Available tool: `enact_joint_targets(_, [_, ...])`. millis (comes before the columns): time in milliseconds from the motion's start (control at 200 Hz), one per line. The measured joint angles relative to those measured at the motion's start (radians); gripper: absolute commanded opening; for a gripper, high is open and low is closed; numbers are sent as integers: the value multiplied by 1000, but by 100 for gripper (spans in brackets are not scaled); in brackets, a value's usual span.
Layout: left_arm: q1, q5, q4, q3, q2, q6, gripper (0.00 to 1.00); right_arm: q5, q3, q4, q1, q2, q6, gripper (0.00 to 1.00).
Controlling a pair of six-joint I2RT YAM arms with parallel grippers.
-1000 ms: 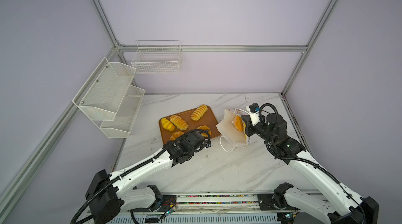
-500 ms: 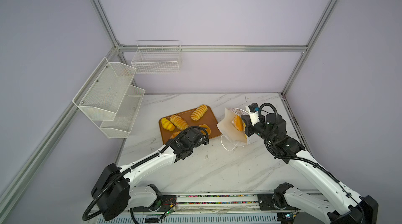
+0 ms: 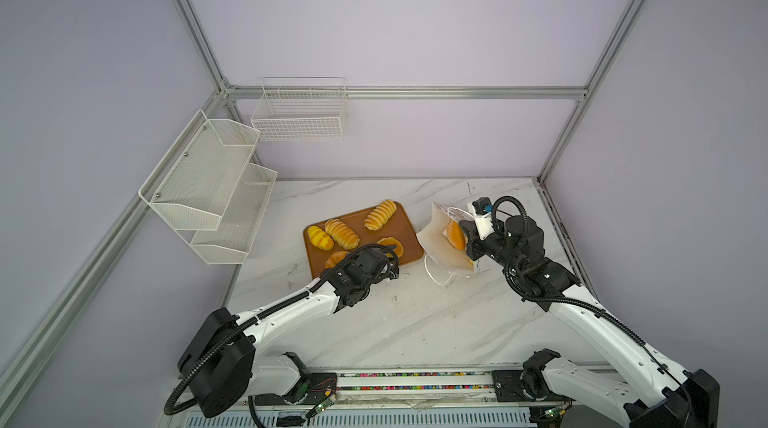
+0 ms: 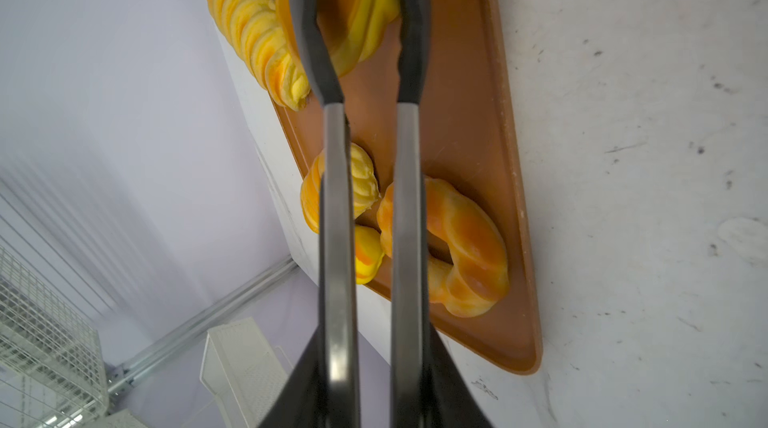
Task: Take the fake bread out of the paper bag
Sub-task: 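Grip a bread on the tray with the left tongs and lift it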
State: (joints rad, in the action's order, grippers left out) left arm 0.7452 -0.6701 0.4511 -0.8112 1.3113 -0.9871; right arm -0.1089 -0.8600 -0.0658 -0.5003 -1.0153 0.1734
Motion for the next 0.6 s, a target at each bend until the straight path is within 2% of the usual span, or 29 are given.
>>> enact_joint_targets(100, [0,4,7,0,0,9,8,0,0,0,0,1,0,0])
enact_joint_targets(305, [0,34,44,-3,0,90,0,8,0,-1,0,7,-1,0])
enact_joint_targets(600, [-31,169,161,-82,-19,347,0,19,0,-1,0,10,-5,0])
